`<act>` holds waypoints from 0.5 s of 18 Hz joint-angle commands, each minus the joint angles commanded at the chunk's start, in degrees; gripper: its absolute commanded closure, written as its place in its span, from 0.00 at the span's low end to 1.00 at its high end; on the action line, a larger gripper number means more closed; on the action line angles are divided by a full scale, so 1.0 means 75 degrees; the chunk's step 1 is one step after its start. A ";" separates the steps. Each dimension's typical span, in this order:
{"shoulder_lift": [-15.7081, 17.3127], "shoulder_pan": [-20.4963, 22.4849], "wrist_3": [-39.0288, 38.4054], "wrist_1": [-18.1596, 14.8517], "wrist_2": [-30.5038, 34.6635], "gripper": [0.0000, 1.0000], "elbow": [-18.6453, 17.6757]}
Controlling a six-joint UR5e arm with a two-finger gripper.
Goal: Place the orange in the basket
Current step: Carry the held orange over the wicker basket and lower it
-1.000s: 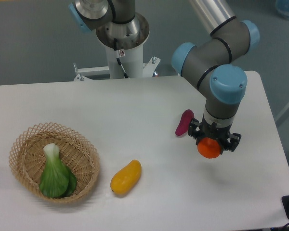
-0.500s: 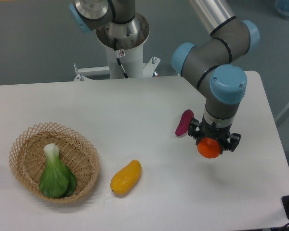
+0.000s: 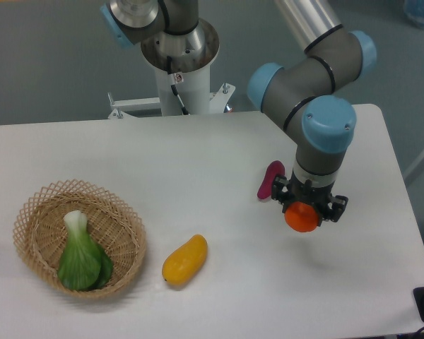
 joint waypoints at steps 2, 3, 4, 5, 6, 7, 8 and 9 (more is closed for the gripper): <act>0.0024 -0.0071 -0.0024 0.0072 -0.0035 0.29 -0.0071; 0.0047 -0.0117 -0.0070 0.0072 -0.0058 0.29 -0.0072; 0.0070 -0.0234 -0.0106 0.0072 -0.0070 0.29 -0.0072; 0.0082 -0.0397 -0.0118 0.0061 -0.0070 0.29 -0.0095; 0.0082 -0.0573 -0.0199 0.0072 -0.0094 0.25 -0.0095; 0.0082 -0.0749 -0.0293 0.0072 -0.0105 0.23 -0.0095; 0.0071 -0.0913 -0.0491 0.0072 -0.0152 0.23 -0.0095; 0.0082 -0.1112 -0.0690 0.0072 -0.0199 0.23 -0.0118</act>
